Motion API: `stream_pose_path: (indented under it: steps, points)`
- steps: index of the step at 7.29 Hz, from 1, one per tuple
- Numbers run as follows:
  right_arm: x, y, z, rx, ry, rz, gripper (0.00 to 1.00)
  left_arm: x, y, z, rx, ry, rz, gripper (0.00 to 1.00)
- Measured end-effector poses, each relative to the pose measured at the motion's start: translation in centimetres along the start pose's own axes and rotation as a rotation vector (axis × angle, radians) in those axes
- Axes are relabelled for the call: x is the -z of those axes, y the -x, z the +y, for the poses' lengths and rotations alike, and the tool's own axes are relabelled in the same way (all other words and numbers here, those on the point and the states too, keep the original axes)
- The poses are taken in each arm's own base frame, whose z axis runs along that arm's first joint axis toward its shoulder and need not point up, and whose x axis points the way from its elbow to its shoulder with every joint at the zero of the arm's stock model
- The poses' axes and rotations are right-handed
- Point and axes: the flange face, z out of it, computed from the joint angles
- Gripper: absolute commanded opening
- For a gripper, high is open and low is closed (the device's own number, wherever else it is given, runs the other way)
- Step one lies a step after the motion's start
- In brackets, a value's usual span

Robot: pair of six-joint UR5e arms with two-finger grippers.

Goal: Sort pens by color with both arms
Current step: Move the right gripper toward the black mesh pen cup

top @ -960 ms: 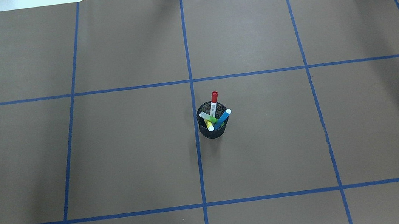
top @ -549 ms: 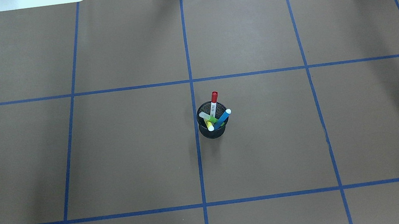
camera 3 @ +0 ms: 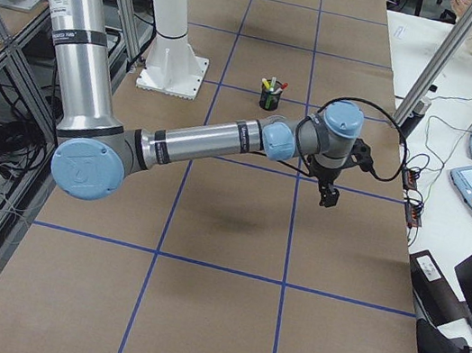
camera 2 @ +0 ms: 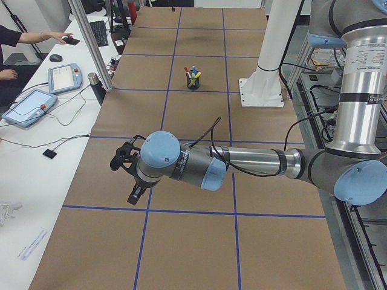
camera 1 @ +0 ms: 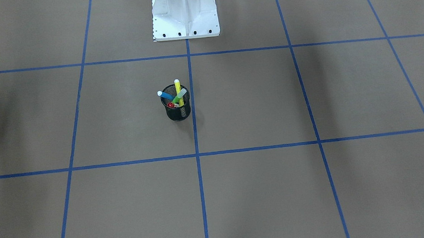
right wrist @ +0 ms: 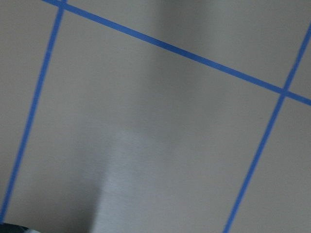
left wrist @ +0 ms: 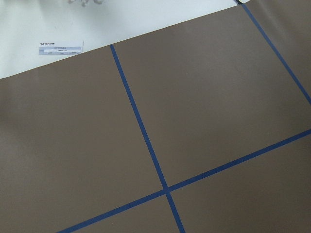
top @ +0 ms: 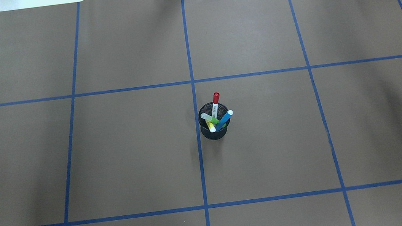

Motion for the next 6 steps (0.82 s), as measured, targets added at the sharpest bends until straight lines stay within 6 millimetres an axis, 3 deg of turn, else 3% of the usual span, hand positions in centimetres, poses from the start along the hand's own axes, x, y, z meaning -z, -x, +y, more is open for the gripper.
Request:
stream_pose_path:
  steps: [2, 3, 5, 6]
  points:
    - [-1.7, 7.9, -4.1, 0.059, 0.009, -0.120, 0.94, -0.1, 0.0, 0.0, 0.001, 0.002, 0.002, 1.00]
    - [-3.2, 13.3, -5.8, 0.055, 0.032, -0.171, 0.94, -0.2, -0.1, -0.1, 0.001, 0.002, 0.004, 1.00]
    - [-5.6, 23.2, -7.2, -0.018, 0.080, -0.240, 0.97, -0.2, -0.2, -0.3, 0.007, 0.008, 0.010, 1.00]
    - [-6.8, 27.2, -7.4, -0.063, 0.087, -0.259, 0.97, -0.3, -0.4, -0.6, 0.015, 0.013, 0.014, 1.00]
